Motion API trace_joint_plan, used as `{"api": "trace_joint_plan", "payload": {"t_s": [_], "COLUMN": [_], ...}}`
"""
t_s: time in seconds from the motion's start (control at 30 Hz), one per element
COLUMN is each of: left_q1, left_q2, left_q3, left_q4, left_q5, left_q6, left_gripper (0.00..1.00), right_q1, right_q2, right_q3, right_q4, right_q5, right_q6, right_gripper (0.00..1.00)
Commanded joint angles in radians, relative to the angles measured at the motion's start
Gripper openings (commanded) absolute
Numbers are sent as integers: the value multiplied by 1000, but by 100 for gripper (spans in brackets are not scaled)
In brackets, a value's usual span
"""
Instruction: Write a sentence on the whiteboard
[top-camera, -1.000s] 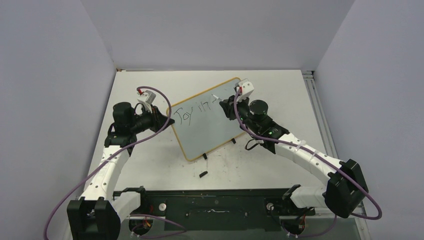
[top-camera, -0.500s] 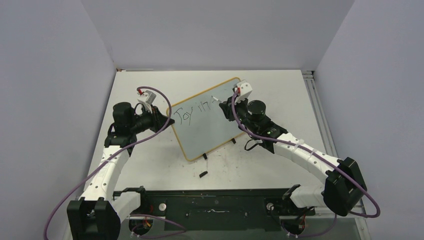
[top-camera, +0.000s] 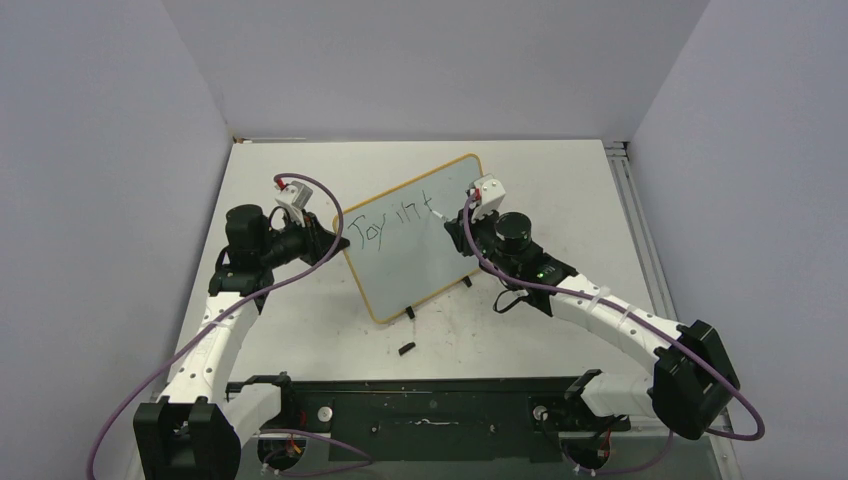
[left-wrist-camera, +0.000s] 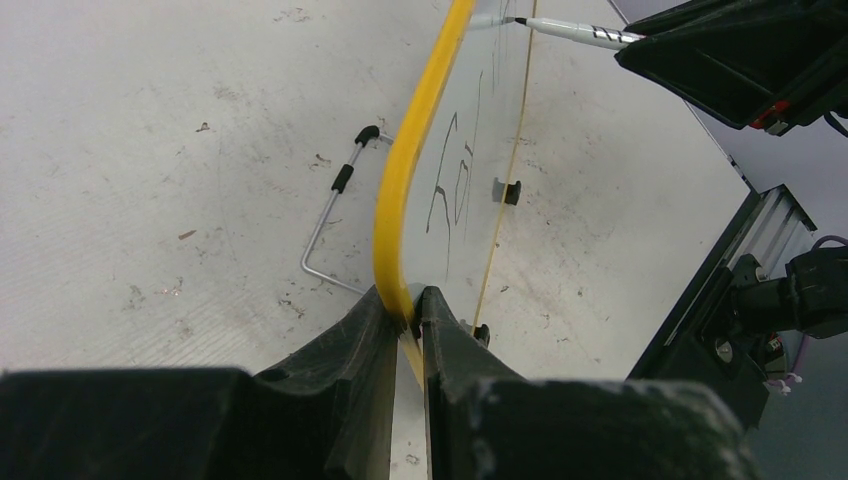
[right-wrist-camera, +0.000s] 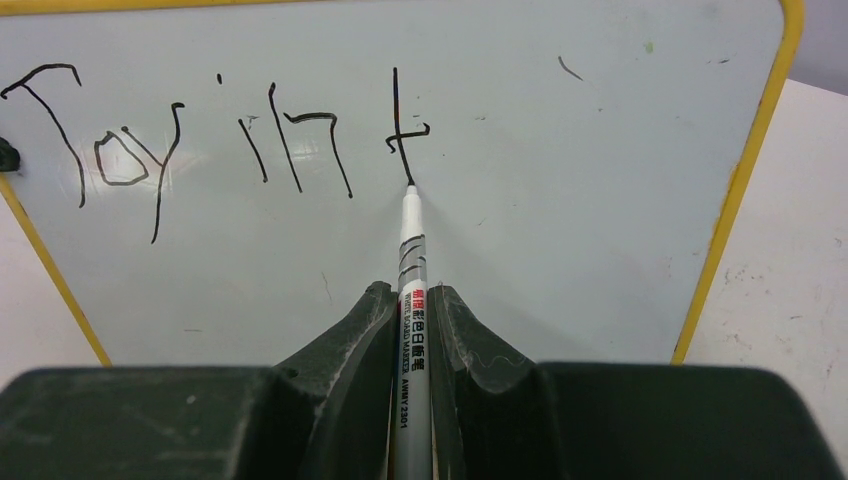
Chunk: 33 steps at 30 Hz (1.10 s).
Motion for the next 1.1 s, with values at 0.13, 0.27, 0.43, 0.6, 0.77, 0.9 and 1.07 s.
{"api": "trace_joint_plan", "payload": {"t_s": [0.13, 0.27, 0.43, 0.6, 0.77, 0.9, 1.07], "left_q1": [-3, -3, -3, -3, -3, -3, -3], "left_q2": [-16, -13, -12, -12, -13, -13, -14], "left_q3": [13, 14, 14, 15, 14, 14, 14], "left_q4": [-18, -20, -19, -20, -24, -23, -23], "left_q5": [-15, -17, -17, -17, -17, -16, -13], "left_q6": [26, 26, 26, 28, 31, 31, 31], "left_gripper": [0, 0, 0, 0, 0, 0, 0], "right_q1": [5, 6, 5, 6, 5, 5, 6], "right_q2": [-34, -34, -60, -61, -46, -28, -3], "right_q3": [0, 21, 35, 47, 48, 52, 63], "right_q4": [-6, 6, 33, 48, 69, 91, 96], "right_q5": [84, 102, 85, 84, 84, 82, 81], "right_q6": [1, 0, 7, 0, -2, -4, -8], "right_gripper": [5, 5, 5, 5, 5, 5, 5]}}
